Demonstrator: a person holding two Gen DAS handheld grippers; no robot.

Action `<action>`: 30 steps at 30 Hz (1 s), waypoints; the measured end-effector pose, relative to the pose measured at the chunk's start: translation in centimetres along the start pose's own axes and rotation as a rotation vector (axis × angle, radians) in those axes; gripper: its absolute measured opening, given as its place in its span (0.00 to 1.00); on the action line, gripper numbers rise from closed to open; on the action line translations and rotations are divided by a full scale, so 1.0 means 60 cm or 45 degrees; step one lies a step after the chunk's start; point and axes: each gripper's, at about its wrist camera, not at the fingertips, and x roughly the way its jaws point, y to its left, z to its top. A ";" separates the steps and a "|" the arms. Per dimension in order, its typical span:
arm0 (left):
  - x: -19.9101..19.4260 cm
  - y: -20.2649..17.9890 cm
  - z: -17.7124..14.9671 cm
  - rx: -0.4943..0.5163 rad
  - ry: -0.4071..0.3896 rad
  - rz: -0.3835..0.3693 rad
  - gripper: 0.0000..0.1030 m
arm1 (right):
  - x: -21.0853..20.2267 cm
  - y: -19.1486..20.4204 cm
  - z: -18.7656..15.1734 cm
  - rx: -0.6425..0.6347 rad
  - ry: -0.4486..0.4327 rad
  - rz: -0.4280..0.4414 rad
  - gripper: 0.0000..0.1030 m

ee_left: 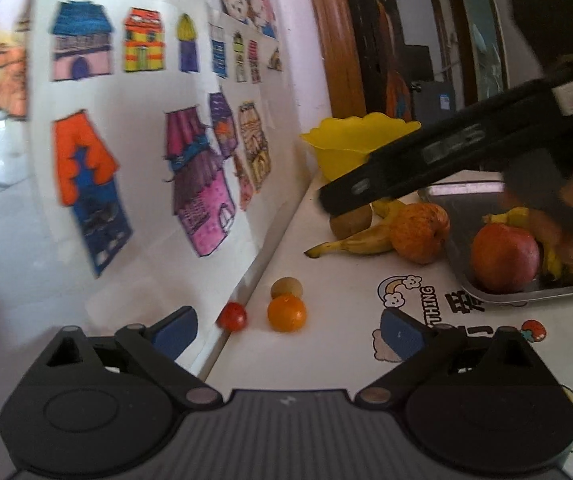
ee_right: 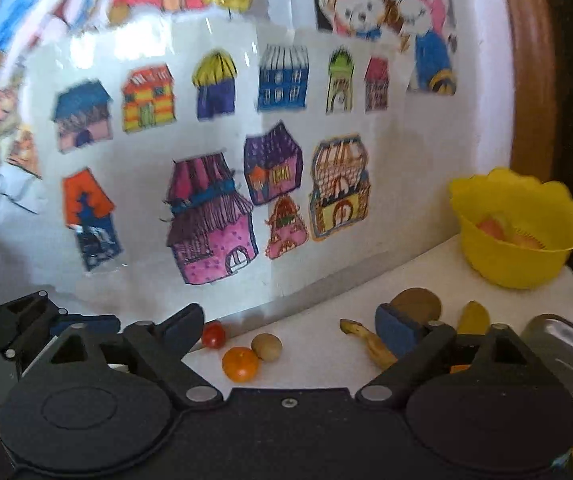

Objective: Organize fruits
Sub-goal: 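Grasp the tangerine with the left gripper while the right grasps the small tan fruit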

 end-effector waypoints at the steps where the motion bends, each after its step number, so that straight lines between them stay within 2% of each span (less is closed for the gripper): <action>1: 0.008 0.000 0.001 0.004 0.006 -0.006 0.94 | 0.014 0.001 0.000 -0.003 0.023 0.010 0.86; 8: 0.051 0.003 -0.005 0.016 0.058 -0.032 0.82 | 0.096 0.007 -0.010 -0.008 0.116 0.039 0.75; 17: 0.090 0.004 -0.010 -0.003 0.125 -0.055 0.64 | 0.154 0.013 -0.015 0.002 0.192 0.061 0.58; 30: 0.106 0.013 -0.014 -0.045 0.163 -0.057 0.61 | 0.178 0.010 -0.022 0.026 0.239 0.066 0.54</action>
